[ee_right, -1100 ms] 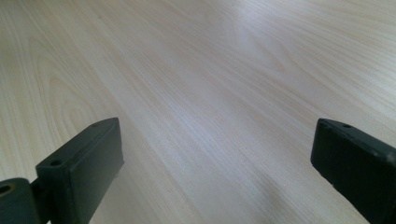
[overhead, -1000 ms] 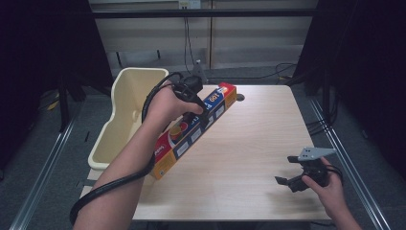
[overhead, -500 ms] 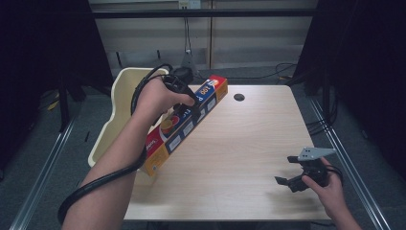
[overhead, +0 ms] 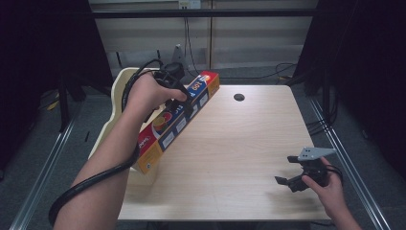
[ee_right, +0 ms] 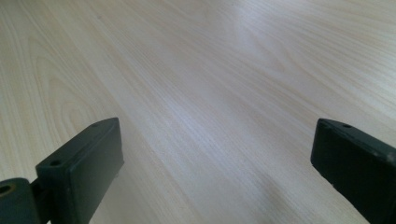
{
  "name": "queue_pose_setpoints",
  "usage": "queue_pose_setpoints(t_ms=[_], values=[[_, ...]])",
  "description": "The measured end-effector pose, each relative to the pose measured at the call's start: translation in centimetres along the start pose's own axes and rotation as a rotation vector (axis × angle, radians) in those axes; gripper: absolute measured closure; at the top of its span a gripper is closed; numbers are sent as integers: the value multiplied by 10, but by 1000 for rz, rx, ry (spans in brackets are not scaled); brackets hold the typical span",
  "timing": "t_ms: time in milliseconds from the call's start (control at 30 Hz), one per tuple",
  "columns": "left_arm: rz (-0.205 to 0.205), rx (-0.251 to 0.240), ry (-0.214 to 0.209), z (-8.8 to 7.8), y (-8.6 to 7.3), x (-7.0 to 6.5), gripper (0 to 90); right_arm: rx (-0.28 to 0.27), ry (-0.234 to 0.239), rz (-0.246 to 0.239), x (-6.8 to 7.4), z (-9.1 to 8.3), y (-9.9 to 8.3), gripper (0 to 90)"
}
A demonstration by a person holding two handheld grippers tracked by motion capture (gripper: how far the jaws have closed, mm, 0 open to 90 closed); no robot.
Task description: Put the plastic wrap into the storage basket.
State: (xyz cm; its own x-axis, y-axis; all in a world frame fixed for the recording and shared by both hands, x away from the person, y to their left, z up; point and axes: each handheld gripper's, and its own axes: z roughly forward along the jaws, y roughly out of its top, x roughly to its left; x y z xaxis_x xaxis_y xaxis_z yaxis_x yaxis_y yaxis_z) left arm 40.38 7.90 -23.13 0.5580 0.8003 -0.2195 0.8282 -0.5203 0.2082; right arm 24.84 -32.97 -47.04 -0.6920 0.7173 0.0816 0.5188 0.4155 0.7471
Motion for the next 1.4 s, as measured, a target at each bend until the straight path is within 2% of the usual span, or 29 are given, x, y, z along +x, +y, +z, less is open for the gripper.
queue_pose_setpoints(t_ms=[267, 400, 700, 833, 867, 900, 1000, 1133, 1200, 1400], values=[[-47, -7, 20, -9, -4, 8, 405, 6, 12, 7, 0, 1, 0, 22], [-66, -11, 19, -13, -8, 13, 405, -1, -2, -3, 1, 1, 1, 22], [-118, -33, 34, -22, -17, 27, 405, -3, 2, 3, 1, 0, 0, 23], [-150, -35, 52, -24, -19, 33, 405, -1, -4, 3, 1, 0, 0, 22], [-146, -31, 58, -25, -19, 35, 405, 0, -5, 4, 1, 0, 0, 23], [-162, -39, 51, -24, -20, 36, 405, -3, -4, 0, 0, 0, 0, 23], [-176, -43, 50, -26, -22, 40, 405, -3, 0, 5, 1, -1, 0, 22], [-197, -42, 59, -28, -25, 45, 405, -4, 0, 5, 0, -1, 0, 23], [-214, -58, 64, -28, -26, 47, 405, -5, 0, 6, 0, -1, 0, 23], [-236, -60, 69, -29, -31, 55, 405, -5, -3, 3, 0, -1, 0, 22]])
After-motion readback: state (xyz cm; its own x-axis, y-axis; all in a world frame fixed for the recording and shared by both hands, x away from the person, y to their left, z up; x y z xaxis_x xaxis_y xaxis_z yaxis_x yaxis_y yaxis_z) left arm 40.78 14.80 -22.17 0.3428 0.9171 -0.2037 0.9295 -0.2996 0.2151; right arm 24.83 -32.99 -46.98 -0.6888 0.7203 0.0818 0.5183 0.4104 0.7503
